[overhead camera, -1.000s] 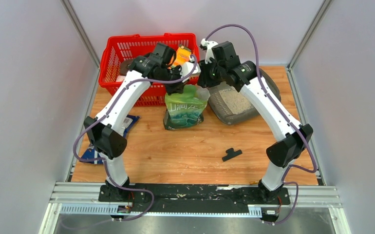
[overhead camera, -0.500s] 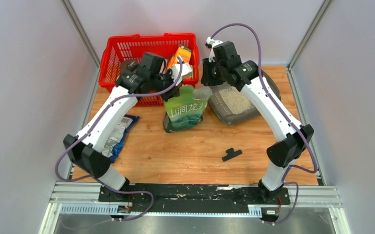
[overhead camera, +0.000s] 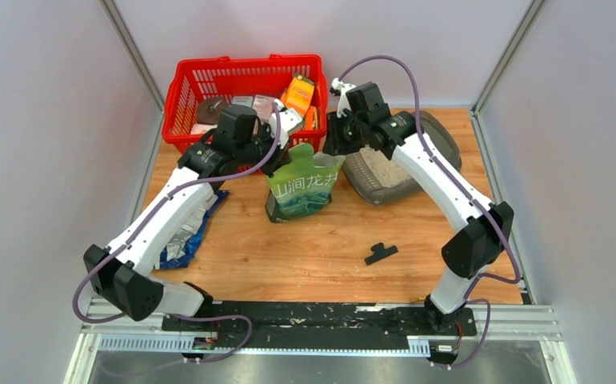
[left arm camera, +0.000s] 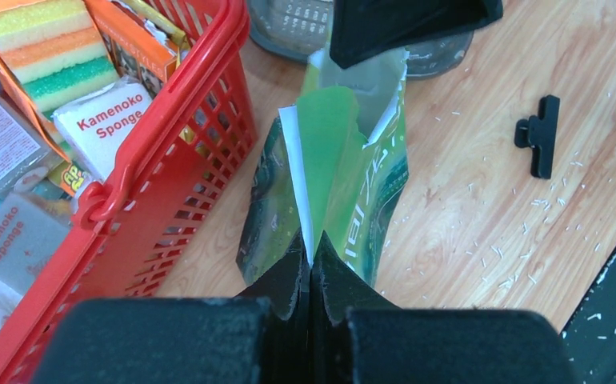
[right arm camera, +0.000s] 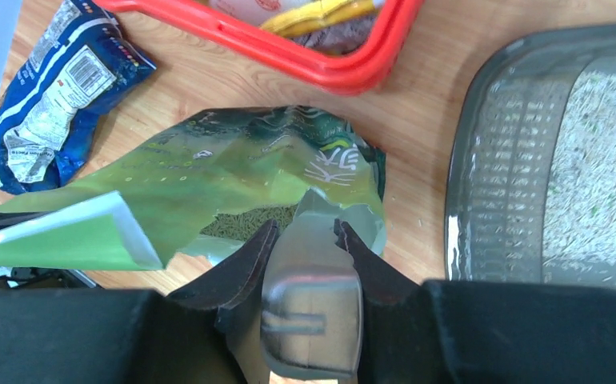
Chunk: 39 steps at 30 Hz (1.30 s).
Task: Fill the litter box with clean litter
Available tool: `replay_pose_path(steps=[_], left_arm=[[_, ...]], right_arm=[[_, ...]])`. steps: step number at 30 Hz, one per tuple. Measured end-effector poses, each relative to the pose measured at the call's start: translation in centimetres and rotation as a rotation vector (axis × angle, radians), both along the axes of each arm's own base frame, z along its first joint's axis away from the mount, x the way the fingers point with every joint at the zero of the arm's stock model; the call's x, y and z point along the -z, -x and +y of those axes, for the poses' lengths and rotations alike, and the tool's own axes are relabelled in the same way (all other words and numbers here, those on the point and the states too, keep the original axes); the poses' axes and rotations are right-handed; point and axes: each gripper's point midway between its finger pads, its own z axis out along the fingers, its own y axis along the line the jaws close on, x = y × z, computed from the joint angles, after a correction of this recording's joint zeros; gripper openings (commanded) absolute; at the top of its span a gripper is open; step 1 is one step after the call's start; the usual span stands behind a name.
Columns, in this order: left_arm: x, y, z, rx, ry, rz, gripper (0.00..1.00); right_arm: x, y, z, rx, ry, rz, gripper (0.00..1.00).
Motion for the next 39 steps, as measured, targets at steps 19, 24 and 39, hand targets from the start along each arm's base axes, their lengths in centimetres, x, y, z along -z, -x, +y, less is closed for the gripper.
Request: replay_pose_path(steps=[19,24,39], left_arm=[[-0.2,-0.5,0.0,-0.067,0.048,0.013,0.0],[-0.2,-0.5,0.0,-0.068,0.051,0.016,0.0],[0.1,-1.2,-0.8,-0.07,0.06,0.045,0.0]], right_arm=[[4.6,0.3,1.4,0.11,-0.016,-0.072,0.0],[5.0,0.6,1.7,0.098,-0.036,-0.087,0.0],[7.6,1.5,3.0,0.075,-0.142,-0.076,0.0]])
